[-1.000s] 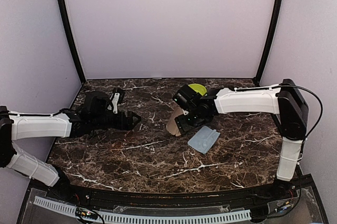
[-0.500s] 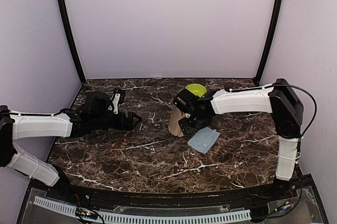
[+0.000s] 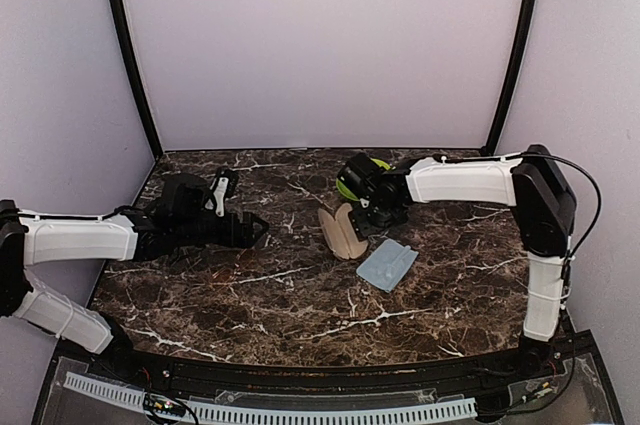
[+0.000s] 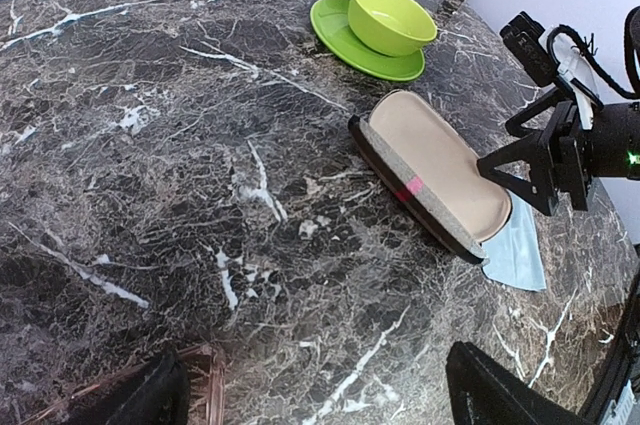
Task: Organize the sunglasses
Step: Adjust the opened sunglasses case at the center of the board, then move the glasses cleaning cloth to the center of the board.
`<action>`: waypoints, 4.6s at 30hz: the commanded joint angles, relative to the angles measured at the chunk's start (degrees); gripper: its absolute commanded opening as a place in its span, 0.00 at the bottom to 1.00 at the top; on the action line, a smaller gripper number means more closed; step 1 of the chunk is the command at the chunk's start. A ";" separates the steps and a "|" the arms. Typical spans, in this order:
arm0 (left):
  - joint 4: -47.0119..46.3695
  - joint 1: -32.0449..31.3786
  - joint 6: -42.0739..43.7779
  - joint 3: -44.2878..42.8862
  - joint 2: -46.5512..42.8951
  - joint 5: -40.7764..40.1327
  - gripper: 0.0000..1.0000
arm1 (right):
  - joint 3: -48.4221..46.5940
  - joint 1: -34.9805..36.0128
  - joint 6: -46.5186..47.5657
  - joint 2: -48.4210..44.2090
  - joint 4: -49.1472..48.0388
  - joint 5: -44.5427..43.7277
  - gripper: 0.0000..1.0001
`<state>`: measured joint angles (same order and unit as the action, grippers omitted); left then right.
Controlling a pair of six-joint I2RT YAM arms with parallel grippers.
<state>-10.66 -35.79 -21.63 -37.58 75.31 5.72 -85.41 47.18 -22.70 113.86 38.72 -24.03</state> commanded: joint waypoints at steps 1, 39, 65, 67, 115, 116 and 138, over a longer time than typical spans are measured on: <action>-0.91 0.20 0.20 -1.35 0.39 0.41 0.91 | 3.01 -2.00 0.43 -4.79 -3.20 2.57 0.74; -2.17 0.20 -0.26 -2.08 2.46 3.46 0.90 | 16.95 -9.77 1.17 -3.82 -14.04 16.63 0.30; -4.31 0.20 -1.32 -2.18 6.28 10.01 0.88 | 29.40 -8.78 -4.46 -11.47 -21.03 20.94 0.00; -4.89 0.20 -1.36 -1.94 6.55 10.39 0.88 | 30.95 -7.19 -6.03 -12.93 -21.44 20.88 0.00; 11.78 -29.42 10.56 -26.47 35.46 -6.78 0.69 | 39.31 1.40 -15.82 -29.41 -28.66 17.70 0.04; 12.54 -29.61 10.57 -27.08 35.85 -8.21 0.69 | 39.60 1.32 -15.82 -29.62 -28.95 17.82 0.04; 23.56 -30.61 18.52 -21.91 33.60 -18.43 0.66 | 39.92 1.25 -13.43 -29.06 -29.44 20.06 0.25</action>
<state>4.08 -66.43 -7.09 -65.69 112.16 -10.20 -45.45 48.62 -37.01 85.47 10.31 -5.30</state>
